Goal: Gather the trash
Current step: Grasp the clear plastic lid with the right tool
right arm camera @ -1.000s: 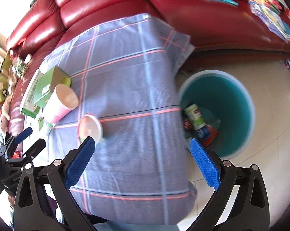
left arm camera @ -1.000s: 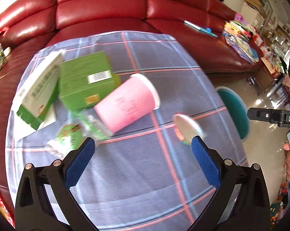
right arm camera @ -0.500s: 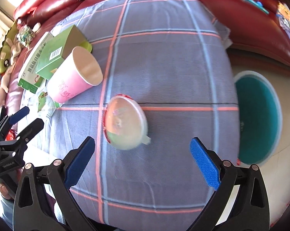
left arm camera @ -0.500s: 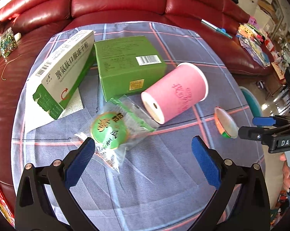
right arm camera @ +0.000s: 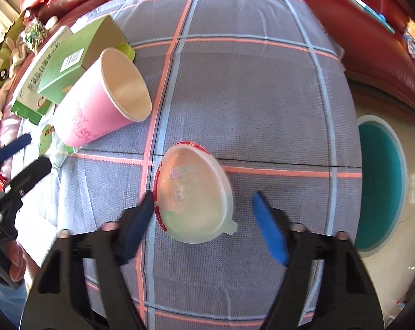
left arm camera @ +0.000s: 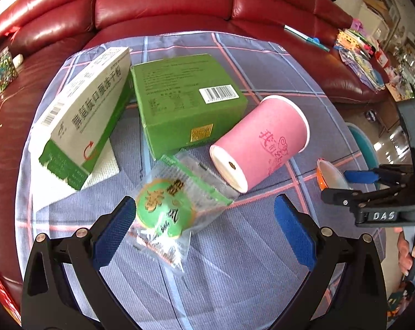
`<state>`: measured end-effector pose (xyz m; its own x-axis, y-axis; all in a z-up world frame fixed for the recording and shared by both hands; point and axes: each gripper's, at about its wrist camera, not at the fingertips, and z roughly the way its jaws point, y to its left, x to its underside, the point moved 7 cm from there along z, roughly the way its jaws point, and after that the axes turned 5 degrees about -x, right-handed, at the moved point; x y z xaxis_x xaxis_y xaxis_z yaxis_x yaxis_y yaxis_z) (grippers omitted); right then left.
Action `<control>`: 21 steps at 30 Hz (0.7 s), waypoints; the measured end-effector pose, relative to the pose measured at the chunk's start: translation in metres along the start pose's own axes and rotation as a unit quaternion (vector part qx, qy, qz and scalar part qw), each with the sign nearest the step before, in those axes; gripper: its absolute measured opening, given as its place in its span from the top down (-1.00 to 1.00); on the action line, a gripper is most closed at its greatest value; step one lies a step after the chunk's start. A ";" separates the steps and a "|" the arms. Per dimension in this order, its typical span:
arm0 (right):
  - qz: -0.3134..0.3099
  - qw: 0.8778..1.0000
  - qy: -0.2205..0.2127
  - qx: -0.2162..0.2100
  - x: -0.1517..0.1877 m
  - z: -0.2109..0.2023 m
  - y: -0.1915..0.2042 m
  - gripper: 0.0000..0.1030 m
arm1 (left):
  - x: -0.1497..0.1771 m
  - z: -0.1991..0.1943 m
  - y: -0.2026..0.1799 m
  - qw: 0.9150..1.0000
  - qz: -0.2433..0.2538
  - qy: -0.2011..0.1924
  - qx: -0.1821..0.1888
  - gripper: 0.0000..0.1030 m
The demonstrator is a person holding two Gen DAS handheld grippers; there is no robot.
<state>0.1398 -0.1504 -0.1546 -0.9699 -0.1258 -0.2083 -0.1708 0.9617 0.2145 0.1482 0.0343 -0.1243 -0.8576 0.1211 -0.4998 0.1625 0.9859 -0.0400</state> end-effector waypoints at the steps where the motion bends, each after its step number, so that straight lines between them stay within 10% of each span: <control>1: 0.000 1.000 0.002 0.000 0.001 0.001 0.000 -0.09 | -0.002 0.002 -0.001 1.000 0.002 0.002 0.000 -0.87; 21: 0.042 0.999 -0.032 -0.011 0.008 -0.027 -0.048 -0.09 | -0.018 0.023 -0.064 0.996 0.061 0.018 0.064 -0.67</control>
<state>0.1355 -0.2041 -0.1411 -0.9682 -0.0290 -0.2483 -0.0943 0.9623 0.2553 0.1640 -0.0339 -0.1323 -0.8449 0.2447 -0.4757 0.3247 0.9413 -0.0924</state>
